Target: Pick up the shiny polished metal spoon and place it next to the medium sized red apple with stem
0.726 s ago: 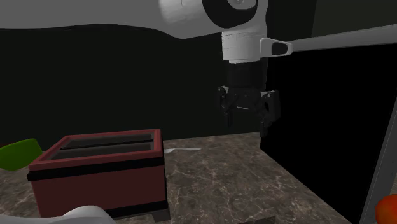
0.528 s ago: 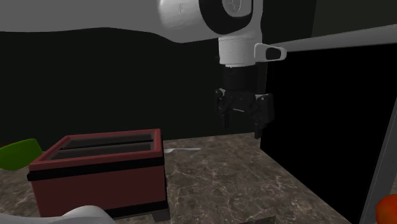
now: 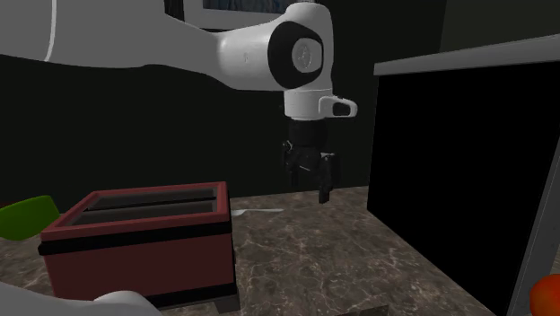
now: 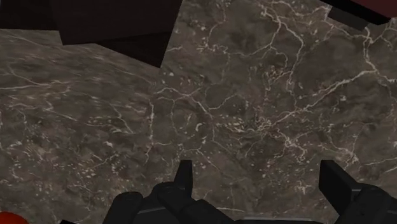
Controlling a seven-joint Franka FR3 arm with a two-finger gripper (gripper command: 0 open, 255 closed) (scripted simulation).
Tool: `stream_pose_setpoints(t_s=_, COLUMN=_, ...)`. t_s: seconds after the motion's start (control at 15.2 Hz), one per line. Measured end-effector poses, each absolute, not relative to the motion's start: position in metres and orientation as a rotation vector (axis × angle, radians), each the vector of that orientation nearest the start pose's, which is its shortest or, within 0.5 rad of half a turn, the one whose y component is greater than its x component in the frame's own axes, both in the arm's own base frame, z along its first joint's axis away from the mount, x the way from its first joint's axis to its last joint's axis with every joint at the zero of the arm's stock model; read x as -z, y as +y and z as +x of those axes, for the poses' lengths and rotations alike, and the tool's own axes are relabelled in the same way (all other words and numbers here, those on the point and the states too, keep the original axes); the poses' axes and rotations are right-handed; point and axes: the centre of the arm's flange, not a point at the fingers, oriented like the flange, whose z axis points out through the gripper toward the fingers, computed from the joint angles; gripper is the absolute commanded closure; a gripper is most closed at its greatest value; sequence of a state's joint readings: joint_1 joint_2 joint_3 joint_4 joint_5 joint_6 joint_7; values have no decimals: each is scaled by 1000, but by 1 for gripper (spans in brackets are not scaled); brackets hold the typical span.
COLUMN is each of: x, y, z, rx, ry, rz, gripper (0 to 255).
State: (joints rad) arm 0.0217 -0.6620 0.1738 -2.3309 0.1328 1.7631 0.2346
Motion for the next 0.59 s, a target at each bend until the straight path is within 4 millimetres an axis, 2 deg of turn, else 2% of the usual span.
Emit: stream_pose_setpoints(t_s=0.59, x=-524, y=191, z=384, rx=36, ry=325, rz=-3038, gripper=0)
